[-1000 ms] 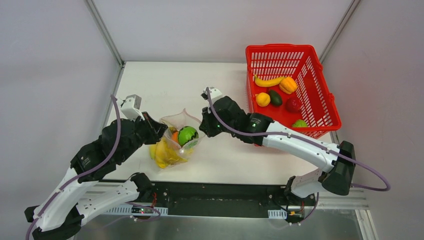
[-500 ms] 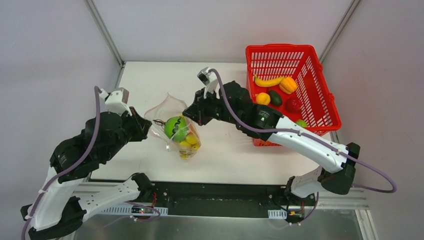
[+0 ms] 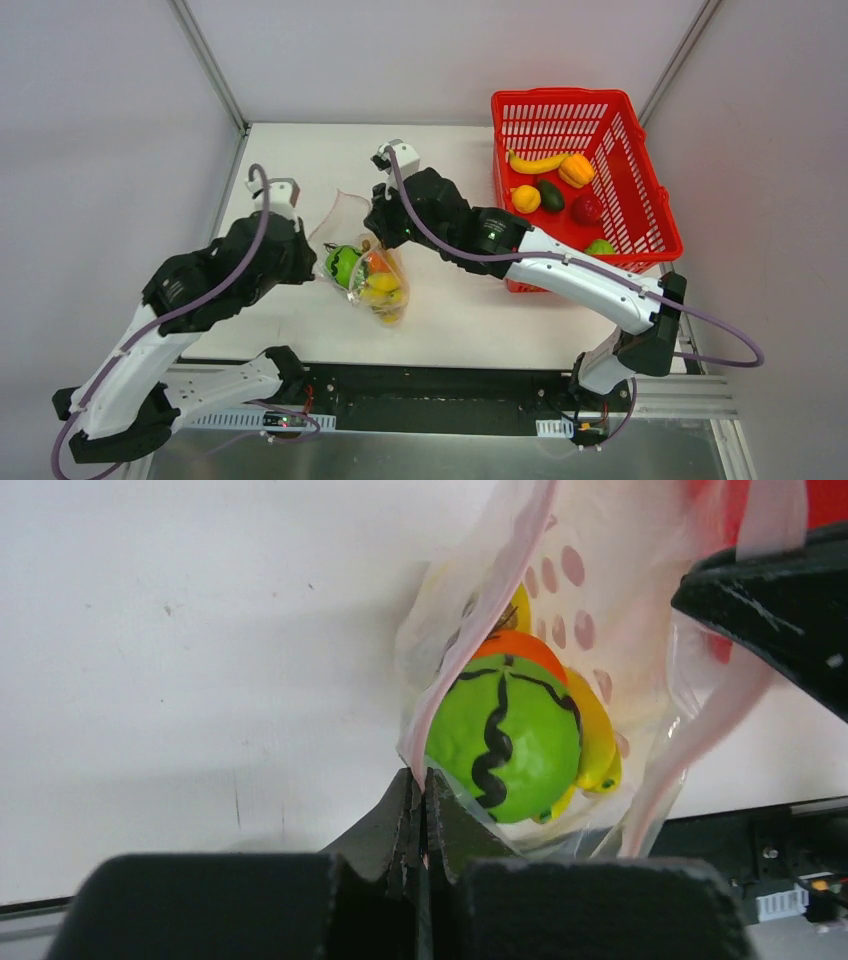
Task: Place the food in the zip-top bag and seal the zipper
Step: Adjust the zipper food storage bag at the center of the board.
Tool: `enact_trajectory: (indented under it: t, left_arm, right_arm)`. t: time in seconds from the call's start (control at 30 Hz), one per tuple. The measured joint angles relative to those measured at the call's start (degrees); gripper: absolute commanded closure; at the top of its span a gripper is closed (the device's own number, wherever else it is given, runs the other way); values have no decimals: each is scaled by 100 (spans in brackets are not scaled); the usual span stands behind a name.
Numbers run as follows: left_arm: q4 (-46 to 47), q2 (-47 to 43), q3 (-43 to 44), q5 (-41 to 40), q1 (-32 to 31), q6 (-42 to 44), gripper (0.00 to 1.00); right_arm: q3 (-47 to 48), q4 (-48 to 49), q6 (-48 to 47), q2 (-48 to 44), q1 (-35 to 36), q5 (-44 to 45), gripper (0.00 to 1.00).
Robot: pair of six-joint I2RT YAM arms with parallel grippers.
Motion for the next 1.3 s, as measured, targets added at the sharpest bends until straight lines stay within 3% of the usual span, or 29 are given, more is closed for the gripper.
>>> enact_trajectory:
  t: [0.17, 0.27, 0.43, 0.6, 0.73, 0.9, 1.0, 1.13, 1.3]
  left_arm:
    - [-7, -658, 52, -116, 37, 7, 100]
    - [-122, -542, 240, -151, 74, -17, 100]
    - [146, -474, -63, 39, 76, 57, 100]
    - [229, -214, 127, 343, 114, 109, 100]
    - [369, -365, 70, 389, 111, 173, 100]
    - [546, -595, 234, 682, 111, 212, 100]
    - [542, -525, 450, 914, 114, 199, 100]
    - [557, -197, 597, 968, 127, 205, 100]
    - [516, 544, 605, 697, 446, 184, 100]
  right_arm:
    - [-321, 385, 48, -98, -149, -105, 100]
    - [-374, 369, 236, -120, -363, -162, 100]
    - [-1200, 1040, 354, -549, -682, -1362, 100]
    - [-1001, 848, 549, -531, -754, -944, 100]
    - [-1318, 1141, 566, -828, -780, -1327, 100]
    - [221, 39, 302, -24, -778, -1738, 100]
    - [297, 122, 278, 258, -780, -1998, 100]
    - [-245, 140, 374, 240, -774, -1355, 100]
    - [-15, -476, 369, 570, -927, -319, 100]
